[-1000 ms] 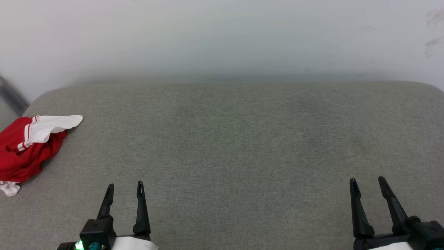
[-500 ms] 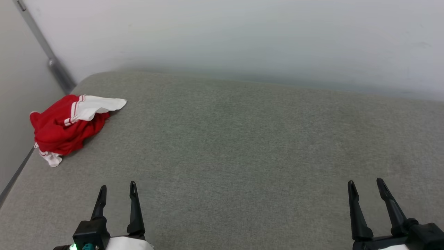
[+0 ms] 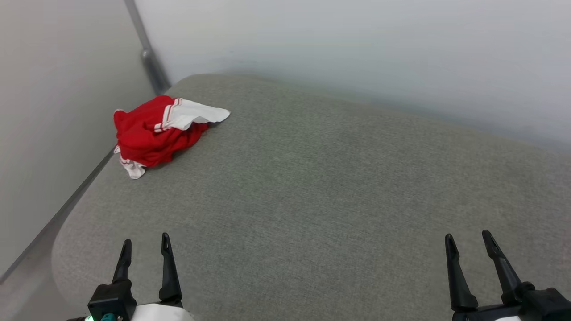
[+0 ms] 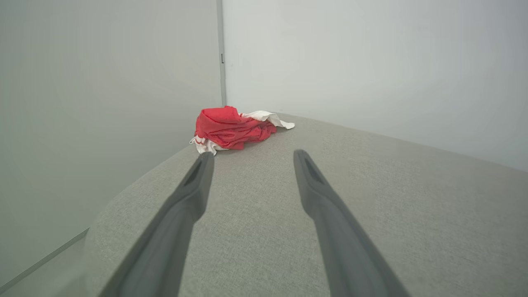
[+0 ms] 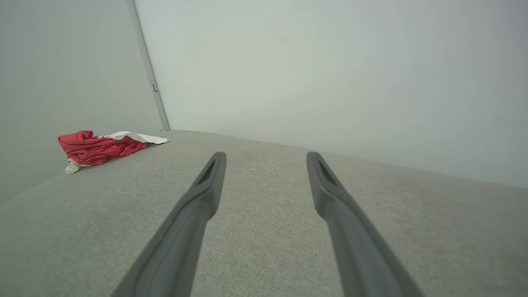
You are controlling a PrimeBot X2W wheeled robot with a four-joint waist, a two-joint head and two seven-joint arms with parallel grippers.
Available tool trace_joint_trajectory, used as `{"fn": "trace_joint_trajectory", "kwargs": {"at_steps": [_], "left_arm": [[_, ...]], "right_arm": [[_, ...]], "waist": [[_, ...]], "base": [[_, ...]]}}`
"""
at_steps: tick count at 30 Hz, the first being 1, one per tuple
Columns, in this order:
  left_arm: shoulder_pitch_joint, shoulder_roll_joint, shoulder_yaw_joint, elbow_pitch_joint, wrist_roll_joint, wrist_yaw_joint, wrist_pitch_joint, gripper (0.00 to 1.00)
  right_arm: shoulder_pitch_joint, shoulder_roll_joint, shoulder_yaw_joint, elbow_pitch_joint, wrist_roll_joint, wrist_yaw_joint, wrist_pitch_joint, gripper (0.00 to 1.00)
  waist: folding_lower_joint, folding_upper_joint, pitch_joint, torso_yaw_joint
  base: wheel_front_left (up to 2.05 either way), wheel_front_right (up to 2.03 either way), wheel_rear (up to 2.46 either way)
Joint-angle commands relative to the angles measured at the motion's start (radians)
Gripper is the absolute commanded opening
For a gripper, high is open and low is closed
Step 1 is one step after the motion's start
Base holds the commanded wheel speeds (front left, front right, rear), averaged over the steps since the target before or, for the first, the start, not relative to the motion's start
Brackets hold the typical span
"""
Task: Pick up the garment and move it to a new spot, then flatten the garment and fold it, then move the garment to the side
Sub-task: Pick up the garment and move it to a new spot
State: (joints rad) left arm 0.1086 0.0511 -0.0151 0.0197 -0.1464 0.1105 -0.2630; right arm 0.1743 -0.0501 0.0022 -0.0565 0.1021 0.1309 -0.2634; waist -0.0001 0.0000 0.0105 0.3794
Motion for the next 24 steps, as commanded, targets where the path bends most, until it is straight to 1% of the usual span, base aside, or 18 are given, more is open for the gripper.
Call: {"fn": "trace_joint_trajectory", "kwargs": {"at_steps": [1,7,10,19,22,24], "left_arm": [[0.002,-0.001,0.007,-0.001,-0.006,0.004,-0.003,1.0],[0.008,-0.001,0.017,0.0,-0.007,0.014,-0.003,1.0],[0.011,-0.001,0.024,0.0,-0.008,0.012,-0.003,1.0],[0.013,-0.001,0.036,-0.009,-0.024,0.023,-0.003,1.0],[-0.007,-0.001,0.045,0.003,-0.025,0.01,-0.003,1.0],[-0.034,-0.001,0.059,0.014,-0.025,-0.009,-0.003,1.0]], "right_arm": [[0.012,0.0,0.001,-0.005,-0.005,0.0,-0.002,1.0],[0.012,0.0,0.001,-0.005,-0.01,0.0,-0.002,1.0],[0.009,0.0,0.001,-0.004,-0.011,0.0,-0.002,1.0],[-0.016,0.0,0.019,0.004,-0.023,0.0,-0.002,1.0],[-0.017,0.0,0.018,0.004,-0.025,0.0,-0.002,1.0],[-0.015,0.0,0.011,0.0,-0.028,0.0,-0.002,1.0]], "waist": [[0.0001,0.0,0.001,0.045],[0.0001,0.0,0.002,0.106],[0.0001,0.0,0.003,0.125],[0.0001,0.0,0.016,0.133],[0.0001,0.0,0.019,0.132],[0.0001,0.0,0.023,0.131]], "base": [[0.0,0.0,0.0],[0.0,0.0,0.0],[0.0,0.0,0.0],[0.0,0.0,0.0],[0.0,0.0,0.0],[0.0,0.0,0.0]]}}
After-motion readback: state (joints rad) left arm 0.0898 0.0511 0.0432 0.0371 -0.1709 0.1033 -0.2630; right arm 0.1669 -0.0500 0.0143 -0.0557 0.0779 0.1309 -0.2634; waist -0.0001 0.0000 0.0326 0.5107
